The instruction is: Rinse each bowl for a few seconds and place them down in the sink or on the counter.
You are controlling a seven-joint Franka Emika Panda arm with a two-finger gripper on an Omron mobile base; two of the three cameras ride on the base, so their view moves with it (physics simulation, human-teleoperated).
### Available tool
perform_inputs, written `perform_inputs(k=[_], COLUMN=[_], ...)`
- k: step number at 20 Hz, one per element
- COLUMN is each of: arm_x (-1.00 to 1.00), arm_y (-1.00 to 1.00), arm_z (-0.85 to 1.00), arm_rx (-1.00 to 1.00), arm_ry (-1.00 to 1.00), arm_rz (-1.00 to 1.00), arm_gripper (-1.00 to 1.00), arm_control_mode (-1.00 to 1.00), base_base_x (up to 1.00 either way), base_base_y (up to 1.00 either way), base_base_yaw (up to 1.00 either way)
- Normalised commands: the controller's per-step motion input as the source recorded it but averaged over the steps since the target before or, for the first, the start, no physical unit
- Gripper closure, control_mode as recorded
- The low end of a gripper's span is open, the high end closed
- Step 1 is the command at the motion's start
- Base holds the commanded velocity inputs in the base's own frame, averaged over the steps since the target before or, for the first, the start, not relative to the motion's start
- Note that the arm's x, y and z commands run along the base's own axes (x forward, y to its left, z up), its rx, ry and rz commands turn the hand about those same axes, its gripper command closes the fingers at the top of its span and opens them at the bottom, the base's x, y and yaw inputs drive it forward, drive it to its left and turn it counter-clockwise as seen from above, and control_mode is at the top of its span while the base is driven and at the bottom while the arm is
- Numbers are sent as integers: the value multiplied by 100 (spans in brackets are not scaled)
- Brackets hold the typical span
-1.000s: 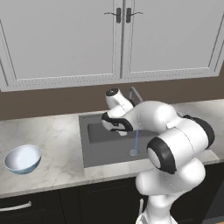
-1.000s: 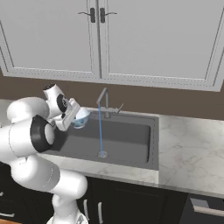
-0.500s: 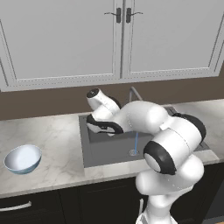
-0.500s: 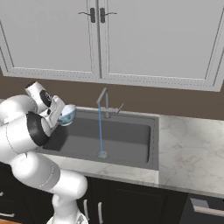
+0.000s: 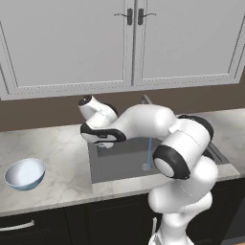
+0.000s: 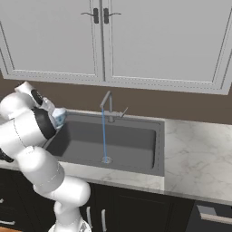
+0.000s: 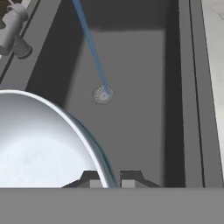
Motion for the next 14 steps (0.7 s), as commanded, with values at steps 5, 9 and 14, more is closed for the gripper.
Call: perform_inputs(k=[5, 9, 14], arm_x=[0, 2, 5], arm_y=[59, 59, 51], arm_z=[0, -3, -15], arm_rx=[0, 0, 2], arm_ry=[0, 0, 0], arm_rz=[5, 3, 1], arm_gripper=[100, 100, 100], arm_control_mode=[-100, -100, -100], base_base_x=[0, 0, 0], base_base_y=[0, 0, 0], base_base_yaw=[0, 0, 0])
